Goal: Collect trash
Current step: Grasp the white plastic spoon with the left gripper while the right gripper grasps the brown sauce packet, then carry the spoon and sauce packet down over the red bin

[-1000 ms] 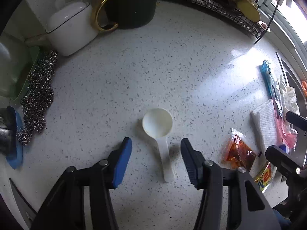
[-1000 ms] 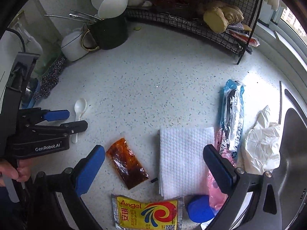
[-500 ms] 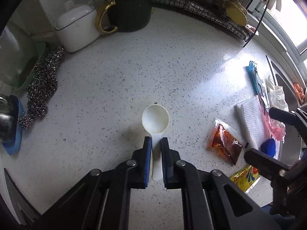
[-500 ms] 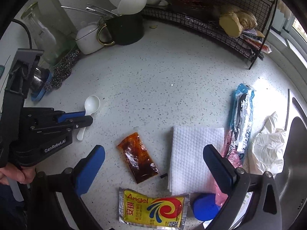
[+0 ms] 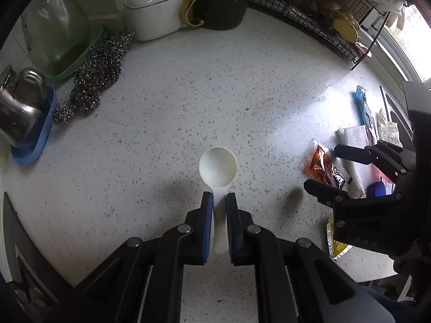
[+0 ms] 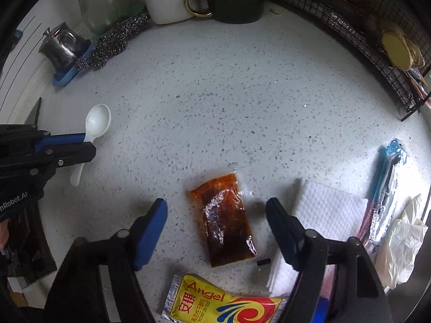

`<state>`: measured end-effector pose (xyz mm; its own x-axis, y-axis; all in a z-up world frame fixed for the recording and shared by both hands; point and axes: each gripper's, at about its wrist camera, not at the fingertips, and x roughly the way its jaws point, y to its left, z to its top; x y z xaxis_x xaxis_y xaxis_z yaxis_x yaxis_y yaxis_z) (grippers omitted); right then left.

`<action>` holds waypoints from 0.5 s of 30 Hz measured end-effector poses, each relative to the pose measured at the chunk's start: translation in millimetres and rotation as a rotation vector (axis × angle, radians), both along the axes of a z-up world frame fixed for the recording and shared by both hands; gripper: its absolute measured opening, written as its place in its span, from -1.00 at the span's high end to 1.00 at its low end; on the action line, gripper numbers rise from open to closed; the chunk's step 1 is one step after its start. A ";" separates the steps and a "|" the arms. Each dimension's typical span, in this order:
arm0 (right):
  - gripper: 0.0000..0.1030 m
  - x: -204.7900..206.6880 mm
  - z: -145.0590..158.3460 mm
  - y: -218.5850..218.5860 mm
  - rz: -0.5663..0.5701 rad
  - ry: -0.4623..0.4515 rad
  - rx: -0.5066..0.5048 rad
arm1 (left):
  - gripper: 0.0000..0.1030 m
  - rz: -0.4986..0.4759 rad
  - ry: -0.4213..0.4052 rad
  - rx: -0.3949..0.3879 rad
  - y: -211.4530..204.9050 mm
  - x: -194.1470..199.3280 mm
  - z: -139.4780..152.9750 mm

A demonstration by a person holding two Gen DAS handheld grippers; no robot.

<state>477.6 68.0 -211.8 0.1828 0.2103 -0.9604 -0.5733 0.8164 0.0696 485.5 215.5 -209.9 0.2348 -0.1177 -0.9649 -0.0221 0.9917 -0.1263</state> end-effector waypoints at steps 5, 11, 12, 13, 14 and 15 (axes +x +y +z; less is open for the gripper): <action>0.33 -4.0 4.1 -0.6 -0.014 -0.039 0.005 | 0.83 0.016 0.004 0.011 0.4 -11.0 4.5; 0.79 -14.0 38.6 -10.6 -0.049 -0.103 0.101 | 0.83 -0.012 -0.045 0.018 -11.4 -36.8 30.4; 0.80 -17.1 47.1 -14.2 -0.060 -0.109 0.123 | 0.83 -0.017 -0.053 0.019 -14.7 -41.0 34.9; 0.80 -22.1 56.1 -17.5 -0.068 -0.120 0.143 | 0.83 -0.020 -0.065 0.016 -19.0 -47.6 40.7; 0.80 -28.0 64.2 -21.4 -0.075 -0.133 0.159 | 0.83 -0.024 -0.073 0.013 -22.6 -53.0 44.8; 0.80 -35.5 72.9 -23.6 -0.082 -0.145 0.170 | 0.83 -0.030 -0.084 0.010 -27.9 -60.0 49.8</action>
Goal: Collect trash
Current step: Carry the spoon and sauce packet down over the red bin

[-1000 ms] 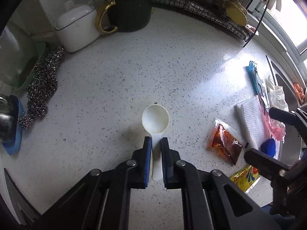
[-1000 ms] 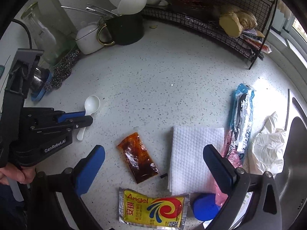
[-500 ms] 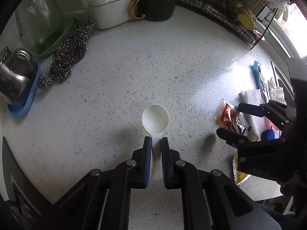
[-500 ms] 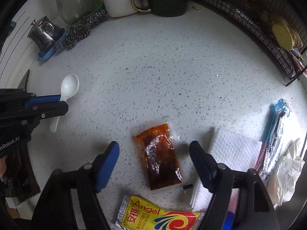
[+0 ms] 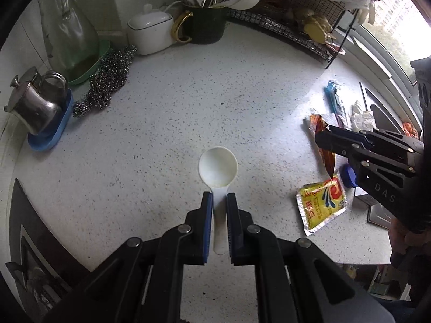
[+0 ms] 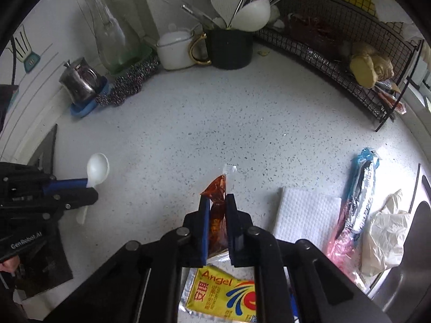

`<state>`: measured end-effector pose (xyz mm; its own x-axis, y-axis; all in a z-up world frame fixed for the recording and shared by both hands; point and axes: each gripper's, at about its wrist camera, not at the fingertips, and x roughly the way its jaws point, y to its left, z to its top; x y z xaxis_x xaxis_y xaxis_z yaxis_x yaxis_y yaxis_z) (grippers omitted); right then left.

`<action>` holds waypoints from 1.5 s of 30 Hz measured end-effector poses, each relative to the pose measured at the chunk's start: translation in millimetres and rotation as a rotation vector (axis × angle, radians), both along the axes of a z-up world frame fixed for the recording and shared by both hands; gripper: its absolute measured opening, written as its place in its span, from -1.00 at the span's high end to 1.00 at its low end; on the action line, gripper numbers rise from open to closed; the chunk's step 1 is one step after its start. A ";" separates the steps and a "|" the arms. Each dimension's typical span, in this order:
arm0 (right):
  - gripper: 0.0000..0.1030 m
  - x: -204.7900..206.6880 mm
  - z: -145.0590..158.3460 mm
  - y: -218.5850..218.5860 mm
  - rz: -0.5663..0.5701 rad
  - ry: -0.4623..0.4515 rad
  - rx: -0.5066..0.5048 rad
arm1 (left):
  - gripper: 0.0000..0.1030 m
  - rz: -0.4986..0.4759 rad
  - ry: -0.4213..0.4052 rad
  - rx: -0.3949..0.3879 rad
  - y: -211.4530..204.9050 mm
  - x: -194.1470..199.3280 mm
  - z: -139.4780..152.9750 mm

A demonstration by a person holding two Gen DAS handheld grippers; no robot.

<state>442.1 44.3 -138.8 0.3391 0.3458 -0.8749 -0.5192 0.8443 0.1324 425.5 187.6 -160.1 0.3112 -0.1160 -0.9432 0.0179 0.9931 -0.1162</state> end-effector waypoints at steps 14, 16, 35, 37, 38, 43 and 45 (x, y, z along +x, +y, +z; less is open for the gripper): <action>0.81 -146.9 38.5 -108.7 -0.098 -0.070 0.055 | 0.83 -0.146 -0.072 0.002 -107.5 -114.8 25.1; 0.81 -169.6 35.4 -123.1 -0.119 -0.072 0.056 | 0.83 -0.170 -0.077 0.005 -126.0 -137.0 25.8; 0.81 -293.9 -48.9 -217.9 -0.348 0.064 0.054 | 0.83 -0.377 0.106 -0.013 -244.4 -245.8 -80.7; 0.81 -298.0 -67.5 -222.8 -0.365 0.077 0.050 | 0.83 -0.381 0.134 -0.029 -248.6 -245.1 -102.7; 0.81 -298.8 -78.7 -224.8 -0.373 0.088 0.044 | 0.83 -0.386 0.145 -0.040 -251.3 -243.6 -115.8; 0.81 -294.8 -133.6 -232.3 -0.416 0.141 0.018 | 0.83 -0.416 0.194 -0.044 -263.6 -237.6 -179.1; 0.81 -292.7 -154.0 -232.8 -0.418 0.146 0.014 | 0.83 -0.427 0.209 -0.041 -268.1 -234.7 -205.6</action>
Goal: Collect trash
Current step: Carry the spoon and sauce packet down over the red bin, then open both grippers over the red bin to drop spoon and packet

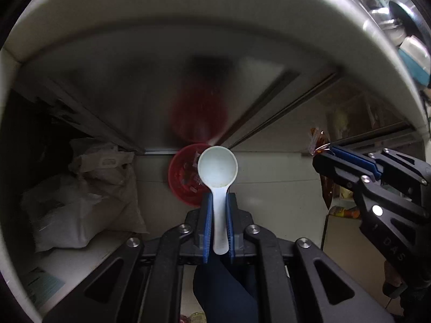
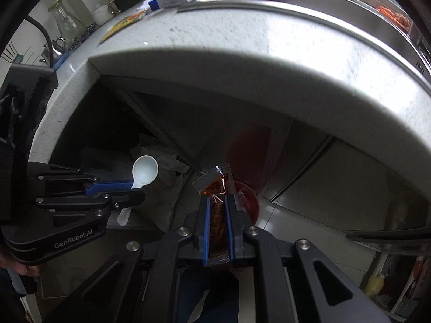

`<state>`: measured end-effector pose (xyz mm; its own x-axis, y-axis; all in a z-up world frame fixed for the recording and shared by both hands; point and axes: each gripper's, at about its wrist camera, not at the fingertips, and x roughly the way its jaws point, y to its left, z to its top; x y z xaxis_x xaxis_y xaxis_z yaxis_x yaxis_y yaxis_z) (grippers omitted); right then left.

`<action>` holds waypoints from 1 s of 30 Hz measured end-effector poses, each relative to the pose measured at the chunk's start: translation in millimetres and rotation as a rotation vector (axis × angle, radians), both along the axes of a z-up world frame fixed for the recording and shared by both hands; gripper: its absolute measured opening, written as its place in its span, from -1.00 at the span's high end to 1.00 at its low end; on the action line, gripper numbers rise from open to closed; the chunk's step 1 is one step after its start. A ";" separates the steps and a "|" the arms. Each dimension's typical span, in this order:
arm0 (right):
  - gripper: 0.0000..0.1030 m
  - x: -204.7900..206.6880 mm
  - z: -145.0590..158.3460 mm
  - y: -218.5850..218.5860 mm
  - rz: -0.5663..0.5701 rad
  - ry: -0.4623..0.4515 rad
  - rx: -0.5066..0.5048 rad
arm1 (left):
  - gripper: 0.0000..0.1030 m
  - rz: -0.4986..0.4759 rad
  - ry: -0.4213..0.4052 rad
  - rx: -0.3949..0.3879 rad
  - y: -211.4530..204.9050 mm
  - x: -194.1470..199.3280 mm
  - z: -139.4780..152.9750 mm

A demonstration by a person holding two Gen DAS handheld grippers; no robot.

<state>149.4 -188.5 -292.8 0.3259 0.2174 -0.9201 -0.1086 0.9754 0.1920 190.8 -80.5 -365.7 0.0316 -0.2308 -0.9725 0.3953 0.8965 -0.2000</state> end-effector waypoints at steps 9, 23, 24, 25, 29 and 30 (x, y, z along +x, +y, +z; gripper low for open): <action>0.81 11.1 -80.5 -4.7 -0.079 0.072 0.011 | 0.62 -0.014 0.058 -0.036 -11.9 3.3 -91.0; 0.81 2.3 -99.9 -3.2 -0.078 0.125 0.018 | -0.28 0.017 0.022 -0.019 -7.4 3.7 -88.5; 0.81 1.6 -100.1 -3.8 -0.071 0.123 0.019 | -0.28 0.019 0.014 -0.014 -4.5 3.2 -86.2; 0.81 2.3 -100.2 -5.1 -0.061 0.122 0.022 | -0.30 0.029 0.004 -0.010 -0.2 2.4 -83.6; 0.81 10.1 -107.5 6.0 -0.022 0.120 0.018 | -0.50 0.069 -0.015 -0.025 14.8 1.4 -78.8; 0.81 7.6 -104.6 1.7 -0.012 0.123 0.016 | -0.53 0.080 -0.016 -0.028 19.8 1.9 -79.5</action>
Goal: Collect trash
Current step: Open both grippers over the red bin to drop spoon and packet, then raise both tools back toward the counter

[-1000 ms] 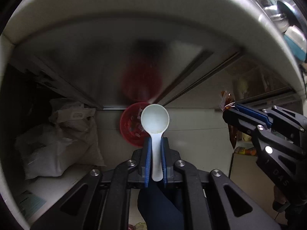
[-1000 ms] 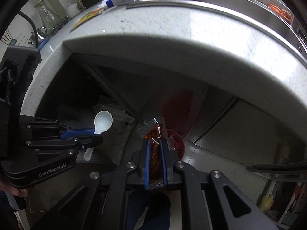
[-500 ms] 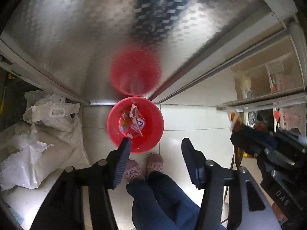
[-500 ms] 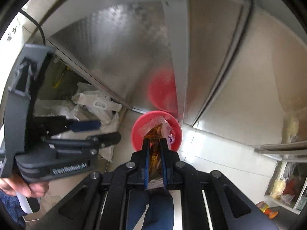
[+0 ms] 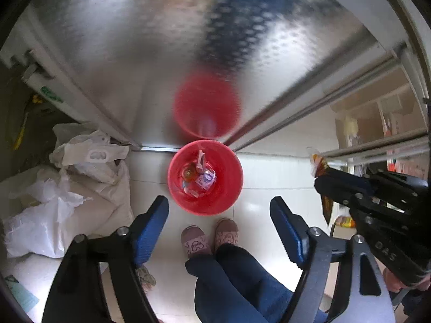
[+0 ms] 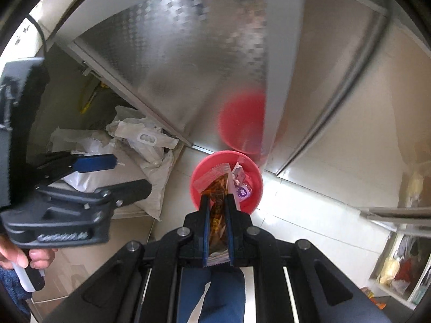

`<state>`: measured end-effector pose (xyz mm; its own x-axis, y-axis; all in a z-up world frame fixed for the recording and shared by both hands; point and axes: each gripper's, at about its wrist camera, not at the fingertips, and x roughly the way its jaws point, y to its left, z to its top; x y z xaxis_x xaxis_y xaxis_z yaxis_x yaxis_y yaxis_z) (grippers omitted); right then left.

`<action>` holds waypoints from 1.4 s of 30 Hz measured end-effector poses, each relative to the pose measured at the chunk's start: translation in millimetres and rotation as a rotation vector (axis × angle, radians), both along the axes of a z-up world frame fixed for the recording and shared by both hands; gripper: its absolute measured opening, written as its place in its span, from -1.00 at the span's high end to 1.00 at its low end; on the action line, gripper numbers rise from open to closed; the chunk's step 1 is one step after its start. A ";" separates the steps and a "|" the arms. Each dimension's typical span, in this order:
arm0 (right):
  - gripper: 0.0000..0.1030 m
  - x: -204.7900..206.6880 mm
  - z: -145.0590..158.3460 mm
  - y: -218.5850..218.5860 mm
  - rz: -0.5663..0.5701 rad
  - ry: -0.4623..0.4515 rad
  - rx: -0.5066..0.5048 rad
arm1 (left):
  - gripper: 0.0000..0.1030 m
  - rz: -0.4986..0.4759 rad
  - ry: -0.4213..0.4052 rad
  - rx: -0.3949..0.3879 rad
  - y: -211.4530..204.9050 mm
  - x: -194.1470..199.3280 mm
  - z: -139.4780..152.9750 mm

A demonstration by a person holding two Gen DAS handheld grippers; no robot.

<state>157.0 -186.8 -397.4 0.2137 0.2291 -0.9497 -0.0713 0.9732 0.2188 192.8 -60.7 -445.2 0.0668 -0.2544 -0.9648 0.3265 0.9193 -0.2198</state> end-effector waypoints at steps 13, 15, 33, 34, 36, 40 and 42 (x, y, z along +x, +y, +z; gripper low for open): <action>0.80 11.2 -25.9 28.9 0.106 0.030 0.001 | -1.00 0.098 -0.009 0.027 40.4 0.8 -8.4; 0.66 13.1 -30.7 32.1 0.111 0.034 -0.011 | -1.00 0.116 -0.005 0.030 48.2 0.3 -9.9; -0.92 -18.0 99.0 42.3 0.170 -0.104 -0.021 | -1.00 0.133 -0.120 0.054 74.3 -31.4 135.0; -0.93 -19.8 115.5 44.0 0.179 -0.130 -0.032 | -1.00 0.130 -0.135 0.057 74.9 -33.5 148.5; -0.98 -21.2 146.9 45.3 0.185 -0.188 -0.047 | -1.00 0.129 -0.163 0.047 77.1 -36.9 177.9; -0.99 -14.7 193.9 41.7 0.182 -0.249 -0.038 | -1.00 0.110 -0.220 0.020 79.3 -35.2 223.2; -0.99 -10.7 212.1 39.0 0.173 -0.286 -0.040 | -1.00 0.093 -0.255 0.037 77.0 -33.0 239.6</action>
<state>146.3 -147.8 -185.3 0.4338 0.2491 -0.8659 -0.2889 0.9487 0.1282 159.8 16.3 -205.6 0.3302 -0.2004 -0.9224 0.2810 0.9538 -0.1067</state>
